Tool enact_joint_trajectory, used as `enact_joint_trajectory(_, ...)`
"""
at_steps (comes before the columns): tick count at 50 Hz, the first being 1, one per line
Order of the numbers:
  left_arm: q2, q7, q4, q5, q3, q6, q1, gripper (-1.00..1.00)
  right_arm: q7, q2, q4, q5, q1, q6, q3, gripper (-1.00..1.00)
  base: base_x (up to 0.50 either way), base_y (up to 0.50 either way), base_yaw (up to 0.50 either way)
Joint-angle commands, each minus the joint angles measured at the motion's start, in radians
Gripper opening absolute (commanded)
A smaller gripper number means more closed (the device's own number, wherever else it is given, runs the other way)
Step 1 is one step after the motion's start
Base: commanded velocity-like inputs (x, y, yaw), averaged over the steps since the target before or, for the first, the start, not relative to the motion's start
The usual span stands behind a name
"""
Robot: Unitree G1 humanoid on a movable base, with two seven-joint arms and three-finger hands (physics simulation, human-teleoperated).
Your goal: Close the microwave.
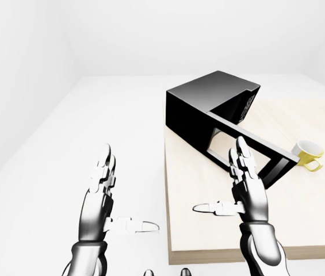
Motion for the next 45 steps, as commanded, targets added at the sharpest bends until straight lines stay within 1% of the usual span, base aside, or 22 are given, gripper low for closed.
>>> enact_joint_trajectory(1,0.005,0.009,0.005,0.011,-0.009,0.0,-0.007,1.0,0.002,0.001,0.01,0.003,-0.007,0.0,-0.001,1.0,0.5,0.0,0.0)
enact_joint_trajectory(13,0.004,0.017,0.007,0.014,-0.004,0.0,-0.003,1.0,-0.008,0.003,0.017,-0.009,-0.01,0.0,-0.003,1.0,0.5,-0.01,0.0)
enact_joint_trajectory(14,0.002,0.013,0.016,-0.004,0.005,0.0,0.002,1.0,-0.008,0.003,0.016,-0.007,-0.007,0.0,-0.003,1.0,0.37,-0.02,0.0)
enact_joint_trajectory(17,0.0,0.001,0.012,-0.017,0.013,0.0,0.008,1.0,-0.012,0.002,0.021,-0.015,-0.004,0.0,0.002,1.0,0.0,0.0,0.0)
enact_joint_trajectory(18,0.002,-0.004,0.007,-0.018,0.007,-0.003,0.024,1.0,-0.013,0.001,0.02,-0.018,-0.002,0.0,0.003,1.0,0.0,0.0,0.0)
enact_joint_trajectory(19,0.004,-0.005,0.008,-0.015,0.002,-0.015,0.03,1.0,-0.013,0.001,0.02,-0.019,-0.003,0.0,0.004,1.0,0.0,0.0,0.0)
enact_joint_trajectory(22,0.006,-0.012,0.011,-0.027,0.006,-0.018,0.028,1.0,-0.013,0.0,0.022,-0.02,-0.004,0.0,0.004,1.0,0.0,0.0,0.0)
enact_joint_trajectory(23,0.006,-0.013,0.008,-0.028,0.006,-0.025,0.033,1.0,-0.013,0.0,0.024,-0.019,-0.004,0.0,0.004,1.0,0.0,0.0,0.0)
enact_joint_trajectory(28,0.004,-0.012,0.007,-0.028,0.007,-0.025,0.03,1.0,-0.012,-0.001,0.028,-0.023,-0.003,0.0,0.008,1.0,0.0,0.0,0.0)
enact_joint_trajectory(33,0.004,-0.01,0.005,-0.026,0.006,-0.024,0.029,1.0,-0.017,0.002,0.076,-0.027,-0.029,-0.009,0.006,1.0,0.0,0.0,0.0)
enact_joint_trajectory(34,0.004,-0.01,0.004,-0.026,0.005,-0.024,0.029,1.0,-0.004,0.003,0.101,-0.007,-0.045,-0.002,0.0,1.0,0.0,0.0,0.0)
enact_joint_trajectory(36,0.004,-0.009,0.004,-0.024,0.004,-0.025,0.029,1.0,0.001,0.009,0.168,0.004,-0.086,-0.011,-0.019,1.0,0.0,0.0,0.0)
enact_joint_trajectory(37,0.005,-0.008,0.004,-0.024,0.003,-0.025,0.029,1.0,-0.001,0.012,0.188,0.001,-0.097,-0.008,-0.024,1.0,0.0,0.0,0.0)
enact_joint_trajectory(38,0.005,-0.008,0.003,-0.024,0.003,-0.023,0.028,1.0,0.006,0.014,0.214,0.007,-0.111,-0.018,-0.028,1.0,0.0,0.0,0.0)
enact_joint_trajectory(40,0.005,-0.007,0.004,-0.023,0.002,-0.024,0.027,1.0,0.012,0.019,0.267,0.018,-0.144,-0.022,-0.045,1.0,0.0,0.0,0.0)
enact_joint_trajectory(41,0.005,-0.006,0.006,-0.022,0.002,-0.023,0.025,1.0,0.015,0.021,0.295,0.023,-0.159,-0.031,-0.053,1.0,0.0,0.0,0.0)
enact_joint_trajectory(42,0.005,-0.006,0.006,-0.023,0.002,-0.022,0.024,1.0,0.013,0.024,0.319,0.024,-0.173,-0.029,-0.061,1.0,0.0,0.0,0.0)
enact_joint_trajectory(43,0.005,-0.005,0.005,-0.022,0.002,-0.021,0.024,1.0,0.013,0.025,0.38,0.028,-0.206,-0.053,-0.074,1.0,0.0,0.0,0.0)
enact_joint_trajectory(44,0.005,-0.005,0.004,-0.022,0.002,-0.021,0.024,1.0,0.01,0.026,0.402,0.026,-0.218,-0.052,-0.08,1.0,0.0,0.0,0.0)
enact_joint_trajectory(45,0.005,-0.005,0.003,-0.022,0.002,-0.021,0.025,1.0,0.013,0.026,0.425,0.028,-0.23,-0.061,-0.084,1.0,0.0,0.0,0.0)
